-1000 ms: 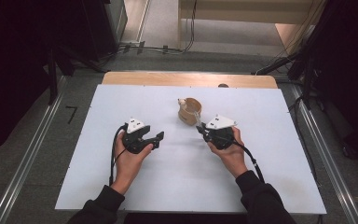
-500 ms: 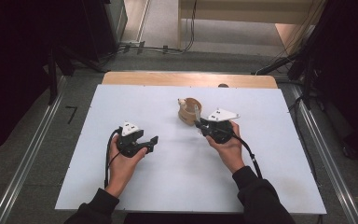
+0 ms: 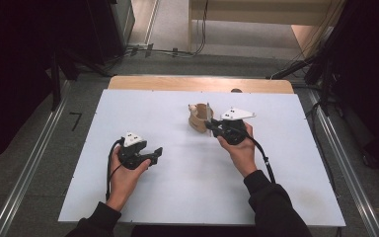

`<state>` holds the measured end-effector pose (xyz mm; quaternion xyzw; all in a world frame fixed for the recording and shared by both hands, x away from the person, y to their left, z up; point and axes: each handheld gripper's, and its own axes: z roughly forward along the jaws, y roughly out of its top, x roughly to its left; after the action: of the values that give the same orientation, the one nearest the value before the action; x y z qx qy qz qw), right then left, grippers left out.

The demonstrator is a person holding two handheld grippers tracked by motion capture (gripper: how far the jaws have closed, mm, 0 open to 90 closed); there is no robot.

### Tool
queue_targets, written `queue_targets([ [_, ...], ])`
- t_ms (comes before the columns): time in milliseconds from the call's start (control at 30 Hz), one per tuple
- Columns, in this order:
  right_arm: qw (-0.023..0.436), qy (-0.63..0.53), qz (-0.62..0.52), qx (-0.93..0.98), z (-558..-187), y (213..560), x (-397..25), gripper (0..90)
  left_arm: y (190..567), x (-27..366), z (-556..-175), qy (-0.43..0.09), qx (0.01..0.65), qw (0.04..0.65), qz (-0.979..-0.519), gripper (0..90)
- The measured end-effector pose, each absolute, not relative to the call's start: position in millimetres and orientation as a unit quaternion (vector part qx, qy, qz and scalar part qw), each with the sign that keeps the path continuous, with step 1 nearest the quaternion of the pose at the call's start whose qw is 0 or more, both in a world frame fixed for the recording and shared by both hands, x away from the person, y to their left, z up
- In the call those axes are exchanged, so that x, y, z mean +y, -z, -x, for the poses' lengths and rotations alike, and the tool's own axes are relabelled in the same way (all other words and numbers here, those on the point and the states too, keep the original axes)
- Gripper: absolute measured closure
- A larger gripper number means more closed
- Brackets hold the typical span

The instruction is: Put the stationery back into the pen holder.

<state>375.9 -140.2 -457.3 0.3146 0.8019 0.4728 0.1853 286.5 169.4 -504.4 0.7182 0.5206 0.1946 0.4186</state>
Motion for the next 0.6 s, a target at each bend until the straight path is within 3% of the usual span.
queue_targets([
  [600, 0.176, -0.492, -0.332, 0.785, -395.8, 436.7, -137.4, 77.2, 505.4, 169.2, -286.1, -0.19, 0.522, 0.418, -0.719, 32.6],
])
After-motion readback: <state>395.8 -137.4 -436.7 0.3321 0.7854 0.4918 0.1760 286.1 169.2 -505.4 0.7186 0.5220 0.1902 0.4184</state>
